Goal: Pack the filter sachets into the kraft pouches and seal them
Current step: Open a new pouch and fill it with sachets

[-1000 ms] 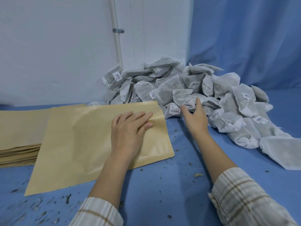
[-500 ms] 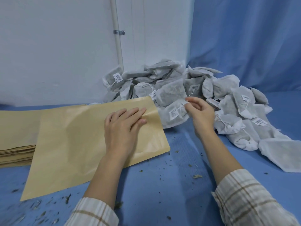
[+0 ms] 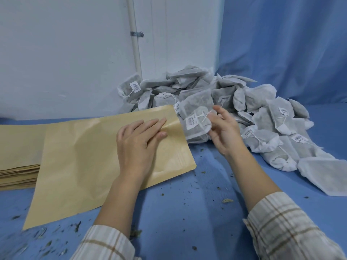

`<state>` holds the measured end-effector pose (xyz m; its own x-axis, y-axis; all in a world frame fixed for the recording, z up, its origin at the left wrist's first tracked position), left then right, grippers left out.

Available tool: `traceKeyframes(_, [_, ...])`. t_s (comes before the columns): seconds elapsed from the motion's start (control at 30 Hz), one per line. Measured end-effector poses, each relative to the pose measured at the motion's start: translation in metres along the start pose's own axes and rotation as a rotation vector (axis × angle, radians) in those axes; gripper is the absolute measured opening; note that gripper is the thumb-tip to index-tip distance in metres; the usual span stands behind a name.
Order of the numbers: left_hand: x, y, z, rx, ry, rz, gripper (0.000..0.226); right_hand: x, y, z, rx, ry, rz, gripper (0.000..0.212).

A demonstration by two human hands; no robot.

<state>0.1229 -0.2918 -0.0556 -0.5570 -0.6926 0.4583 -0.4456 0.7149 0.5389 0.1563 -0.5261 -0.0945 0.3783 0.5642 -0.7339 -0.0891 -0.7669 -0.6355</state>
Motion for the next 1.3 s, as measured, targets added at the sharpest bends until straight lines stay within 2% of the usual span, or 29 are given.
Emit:
traceKeyframes(0.2, [0.006,0.007,-0.003,0.017,-0.021,0.093,0.033,0.023,-0.039,0.010,-0.220,-0.112,0.155,0.030])
traceKeyframes(0.3, [0.014,0.005,-0.004,-0.018,-0.057,0.117,0.029,0.040,-0.051,0.018,-0.295,-0.149,0.499,0.028])
traceKeyframes(0.37, [0.023,-0.002,-0.003,-0.066,-0.098,0.143,0.028,0.050,-0.051,0.019,-0.275,-0.182,0.758,0.021])
traceKeyframes(0.4, [0.027,-0.005,-0.003,-0.086,-0.120,0.157,0.028,0.055,-0.047,0.019,-0.235,-0.243,0.798,0.016])
traceKeyframes(0.47, [0.031,-0.009,-0.002,-0.104,-0.129,0.197,0.028,0.071,-0.040,0.022,-0.205,-0.391,0.860,0.017])
traceKeyframes(0.53, [0.029,-0.010,-0.001,-0.113,-0.112,0.244,0.027,0.080,-0.041,0.030,-0.253,-0.476,0.879,0.019])
traceKeyframes(0.6, [0.029,-0.013,-0.002,-0.134,-0.103,0.252,0.025,0.089,-0.046,0.042,-0.325,-0.568,0.695,0.021])
traceKeyframes(0.67, [0.027,-0.015,-0.002,-0.149,-0.095,0.235,0.024,0.083,-0.052,0.040,-0.331,-0.501,0.565,0.018])
traceKeyframes(0.7, [0.025,-0.016,-0.003,-0.150,-0.096,0.216,0.024,0.073,-0.048,0.029,-0.290,-0.374,0.626,0.017])
traceKeyframes(0.73, [0.024,-0.017,-0.003,-0.147,-0.095,0.190,0.024,0.058,-0.042,0.019,-0.227,-0.200,0.760,0.017])
traceKeyframes(0.8, [0.019,-0.016,-0.003,-0.132,-0.075,0.142,0.024,0.021,-0.027,0.009,-0.001,0.157,1.062,0.016])
traceKeyframes(0.83, [0.016,-0.016,-0.003,-0.125,-0.060,0.130,0.025,0.011,-0.020,0.006,0.074,0.255,1.249,0.016])
traceKeyframes(0.87, [0.014,-0.015,-0.003,-0.120,-0.051,0.124,0.025,0.011,-0.014,0.004,0.086,0.277,1.481,0.022])
traceKeyframes(0.9, [0.014,-0.015,-0.003,-0.117,-0.051,0.121,0.025,0.020,-0.004,0.000,0.042,0.212,1.709,0.036])
traceKeyframes(0.97, [0.014,-0.014,-0.003,-0.117,-0.058,0.113,0.025,0.034,0.015,-0.005,-0.045,0.066,1.927,0.051])
traceKeyframes(1.0, [0.013,-0.014,-0.003,-0.115,-0.058,0.111,0.025,0.029,0.015,-0.005,-0.030,0.103,1.929,0.047])
traceKeyframes(1.03, [0.012,-0.013,-0.003,-0.110,-0.055,0.109,0.025,0.016,0.010,-0.006,0.030,0.222,1.869,0.038])
traceKeyframes(1.1, [0.010,-0.012,-0.003,-0.096,-0.045,0.102,0.025,-0.017,0.002,0.002,0.169,0.437,1.584,0.020])
traceKeyframes(1.13, [0.008,-0.011,-0.003,-0.088,-0.040,0.095,0.025,-0.025,0.006,0.004,0.181,0.439,1.379,0.010])
traceKeyframes(1.17, [0.007,-0.010,-0.003,-0.080,-0.035,0.091,0.025,-0.027,0.010,0.002,0.142,0.376,1.155,0.006])
traceKeyframes(1.2, [0.005,-0.010,-0.003,-0.075,-0.029,0.088,0.025,-0.023,0.011,0.002,0.083,0.290,0.953,0.010])
traceKeyframes(1.3, [0.004,-0.010,-0.003,-0.081,-0.023,0.079,0.026,0.003,0.008,0.003,-0.051,-0.004,0.524,0.019])
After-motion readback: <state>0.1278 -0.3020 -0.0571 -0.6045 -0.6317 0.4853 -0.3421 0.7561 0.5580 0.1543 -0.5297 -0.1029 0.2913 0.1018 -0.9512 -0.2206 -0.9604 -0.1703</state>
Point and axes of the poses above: each hand's wrist, its own z-axis away from the middle knuckle, its own y-axis out of the back of the hand, x = y × z, the point moved 10 cm from there along -z, towards the middle knuckle, and after that the axes turned 1 degree about y, right-handed, at the moved point
